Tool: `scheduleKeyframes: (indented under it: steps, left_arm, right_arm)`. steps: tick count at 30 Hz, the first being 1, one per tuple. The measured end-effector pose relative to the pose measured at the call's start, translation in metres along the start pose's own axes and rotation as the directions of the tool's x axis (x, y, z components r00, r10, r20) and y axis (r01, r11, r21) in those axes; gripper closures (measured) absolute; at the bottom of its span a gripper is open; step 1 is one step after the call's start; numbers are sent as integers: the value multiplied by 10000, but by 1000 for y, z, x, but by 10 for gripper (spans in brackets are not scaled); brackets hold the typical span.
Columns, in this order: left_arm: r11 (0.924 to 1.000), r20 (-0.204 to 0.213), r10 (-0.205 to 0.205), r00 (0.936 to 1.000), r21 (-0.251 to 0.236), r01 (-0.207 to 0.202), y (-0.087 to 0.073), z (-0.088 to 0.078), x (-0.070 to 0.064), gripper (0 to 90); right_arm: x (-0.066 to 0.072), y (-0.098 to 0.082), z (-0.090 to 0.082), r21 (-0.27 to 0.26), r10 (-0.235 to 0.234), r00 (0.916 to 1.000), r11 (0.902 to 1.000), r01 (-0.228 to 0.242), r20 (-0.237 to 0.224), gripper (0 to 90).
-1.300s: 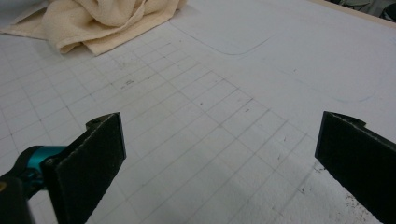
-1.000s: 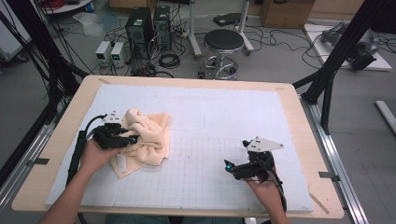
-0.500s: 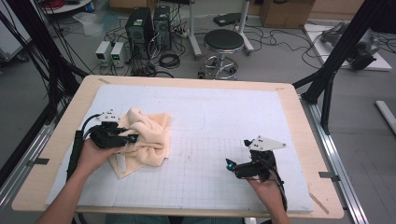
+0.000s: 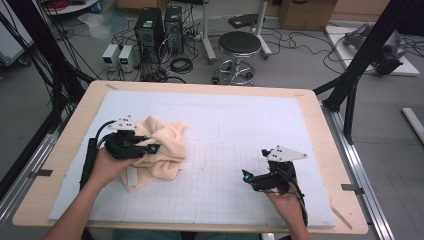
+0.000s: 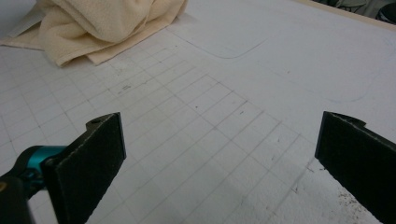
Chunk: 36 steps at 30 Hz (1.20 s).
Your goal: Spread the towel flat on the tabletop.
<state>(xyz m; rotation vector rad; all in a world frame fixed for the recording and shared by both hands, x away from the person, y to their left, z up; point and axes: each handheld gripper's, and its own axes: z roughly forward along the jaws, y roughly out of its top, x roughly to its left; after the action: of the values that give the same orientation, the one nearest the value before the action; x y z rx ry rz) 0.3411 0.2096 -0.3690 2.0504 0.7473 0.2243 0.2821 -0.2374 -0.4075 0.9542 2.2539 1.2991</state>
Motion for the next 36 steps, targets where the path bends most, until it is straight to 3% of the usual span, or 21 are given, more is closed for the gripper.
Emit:
scheduleKeyframes:
  steps: [1, 7, 8, 10, 14, 15, 17, 23, 25, 26, 27, 29, 30, 31, 36]
  left_arm:
    - [9999, 288, 53, 9996, -123, -50, 6, 5, -5, 651]
    - [9985, 798, 431, 9959, -369, -403, 28, 20, -25, 651]
    - [9968, 1048, 710, 9920, -439, -667, 39, 24, -33, 652]
    - [9956, 1151, 836, 9898, -512, -782, 46, 27, -38, 652]
    - [9921, 1702, 1117, 9791, -758, -1000, 72, 37, -57, 653]
    - [9894, 1916, 1305, 9727, -889, -1152, 84, 41, -65, 653]
    - [9891, 2019, 1297, 9708, -944, -1126, 89, 43, -69, 653]
    - [9863, 2635, 1254, 9565, -1376, -914, 105, 60, -85, 652]
    - [9863, 2441, 1450, 9589, -1123, -1206, 103, 69, -86, 648]
    - [9855, 2107, 1637, 9637, -784, -1503, 101, 76, -84, 648]
    - [9865, 1934, 1625, 9676, -523, -1552, 99, 80, -83, 646]
    - [9800, 1391, 1954, 9708, 101, -1987, 93, 91, -77, 637]
    - [9806, 1277, 1866, 9741, 369, -1927, 88, 98, -72, 636]
    - [9832, 1129, 1538, 9816, 808, -1634, 79, 108, -62, 627]
    - [9886, 1046, 1042, 9890, 981, -1145, 63, 119, -48, 574]
  right_arm:
    - [0, 0, -1, -43, 26, 10000, 10000, -25, 40, 9]
    - [-2, 0, -4, -188, 34, 9999, 9998, -31, 120, 9]
    - [-2, 0, -5, -205, 73, 9999, 9998, -71, 101, 9]
    - [-3, 0, -7, -252, 16, 9999, 9997, -12, 141, 9]
    - [-5, 1, -10, -421, 42, 9997, 9991, -33, 221, 9]
    - [-5, 1, -12, -474, 102, 9997, 9988, -92, 215, 9]
    - [-5, 1, -13, -511, 122, 9997, 9986, -110, 233, 9]
    - [-9, 0, -20, -787, 205, 9991, 9967, -174, 382, 9]
    - [-11, -1, -20, -787, 225, 9989, 9967, -193, 403, 9]
    - [-11, -1, -20, -787, 225, 9989, 9967, -193, 403, 9]
    - [-11, -2, -19, -740, 235, 9992, 9970, -210, 337, 9]
    - [-9, -1, -17, -627, 188, 9994, 9979, -170, 290, 9]
    - [-8, -1, -17, -579, 140, 9995, 9982, -124, 279, 9]
    - [-7, -1, -14, -454, 35, 9997, 9990, -24, 240, 9]
    - [-4, 0, -10, -266, -74, 10000, 9996, 75, 17, 9]
